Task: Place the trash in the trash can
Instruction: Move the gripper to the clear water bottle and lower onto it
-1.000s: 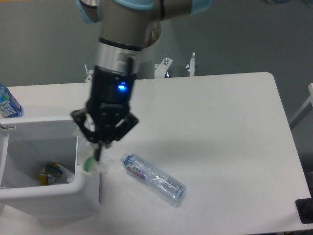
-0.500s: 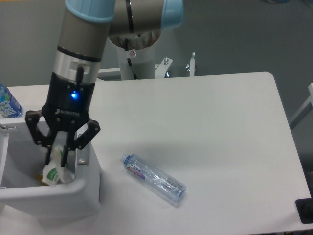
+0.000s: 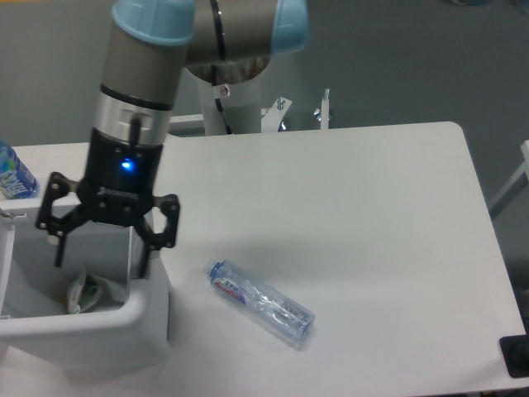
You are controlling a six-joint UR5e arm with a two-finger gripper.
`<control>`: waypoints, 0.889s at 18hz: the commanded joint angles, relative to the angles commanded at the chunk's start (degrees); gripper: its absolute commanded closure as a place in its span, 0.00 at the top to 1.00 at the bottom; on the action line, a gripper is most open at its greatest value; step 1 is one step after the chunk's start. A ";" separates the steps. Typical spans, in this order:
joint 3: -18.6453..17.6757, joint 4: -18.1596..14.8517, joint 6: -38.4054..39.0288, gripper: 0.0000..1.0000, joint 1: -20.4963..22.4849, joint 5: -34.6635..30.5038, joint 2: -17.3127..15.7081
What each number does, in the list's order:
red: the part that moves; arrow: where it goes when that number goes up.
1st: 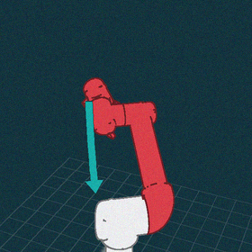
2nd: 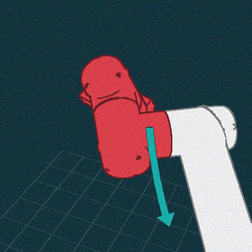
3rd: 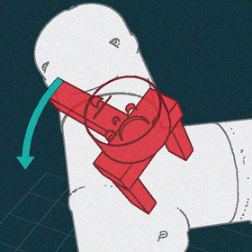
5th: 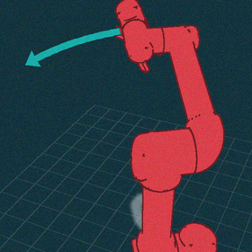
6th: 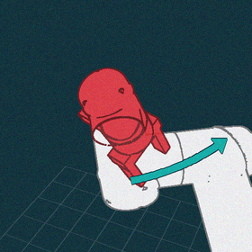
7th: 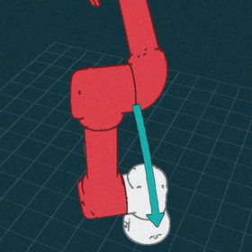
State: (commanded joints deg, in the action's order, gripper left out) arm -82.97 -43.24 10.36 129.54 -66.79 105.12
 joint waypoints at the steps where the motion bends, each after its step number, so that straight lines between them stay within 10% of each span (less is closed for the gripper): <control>1: -0.35 -0.17 0.62 1.00 1.32 -1.05 0.17; 16: -4.84 -0.53 3.00 1.00 8.01 -17.32 12.39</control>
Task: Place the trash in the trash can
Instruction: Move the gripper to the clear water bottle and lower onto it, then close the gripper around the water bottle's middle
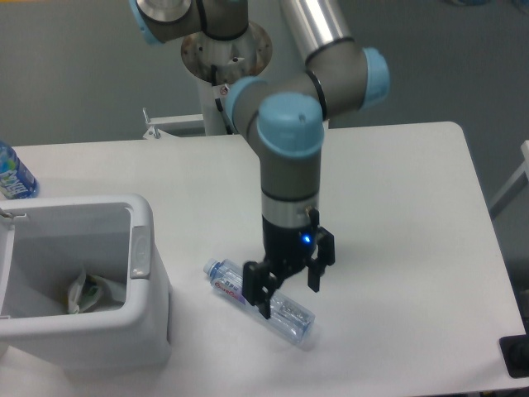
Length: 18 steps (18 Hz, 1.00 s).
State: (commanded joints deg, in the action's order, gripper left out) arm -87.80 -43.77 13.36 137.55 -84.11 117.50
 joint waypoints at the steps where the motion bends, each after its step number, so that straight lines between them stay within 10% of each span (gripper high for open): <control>1: 0.09 0.00 0.09 1.00 0.00 -0.09 0.97; 9: 0.88 0.00 -0.09 1.00 -0.09 -7.72 8.44; 18: 1.49 0.35 1.06 1.00 -0.97 -7.21 9.59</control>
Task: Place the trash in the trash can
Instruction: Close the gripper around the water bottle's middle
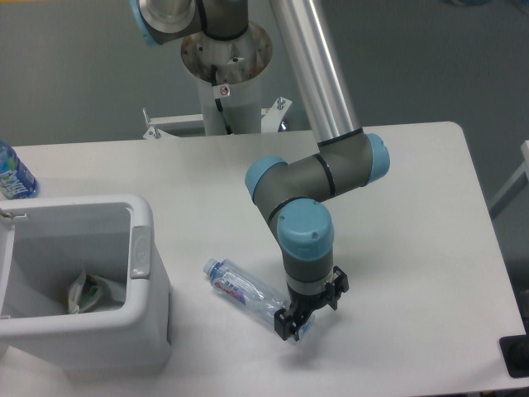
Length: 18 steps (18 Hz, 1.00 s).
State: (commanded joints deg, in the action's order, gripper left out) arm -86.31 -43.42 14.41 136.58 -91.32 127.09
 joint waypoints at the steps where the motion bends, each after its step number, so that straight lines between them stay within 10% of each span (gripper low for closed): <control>1: 0.00 0.00 0.17 1.00 0.00 0.18 0.17; 12: -1.14 0.00 1.49 0.99 -2.02 -0.35 1.41; 18: -1.67 -0.09 1.32 0.63 -2.02 -0.17 0.26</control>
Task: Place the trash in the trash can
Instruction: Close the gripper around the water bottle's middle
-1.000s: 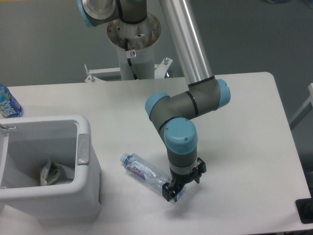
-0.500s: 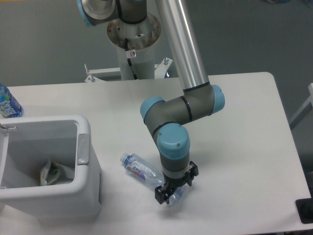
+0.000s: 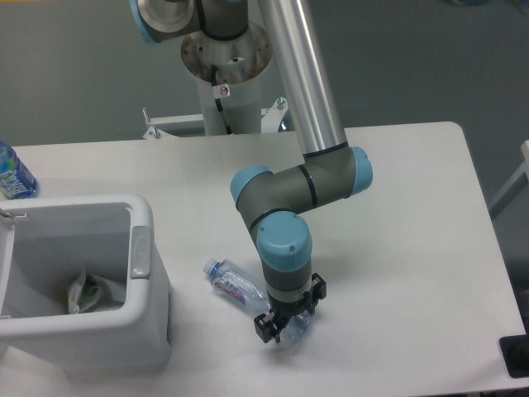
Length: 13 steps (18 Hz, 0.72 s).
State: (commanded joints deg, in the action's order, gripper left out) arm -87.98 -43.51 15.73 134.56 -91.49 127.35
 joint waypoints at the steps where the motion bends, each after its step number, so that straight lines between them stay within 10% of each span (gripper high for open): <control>1: 0.00 0.00 0.00 0.62 0.00 0.00 -0.09; 13: 1.23 0.09 -0.44 0.55 0.00 0.26 -3.42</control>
State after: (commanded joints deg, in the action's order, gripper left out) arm -86.75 -43.42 15.29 134.56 -91.23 123.93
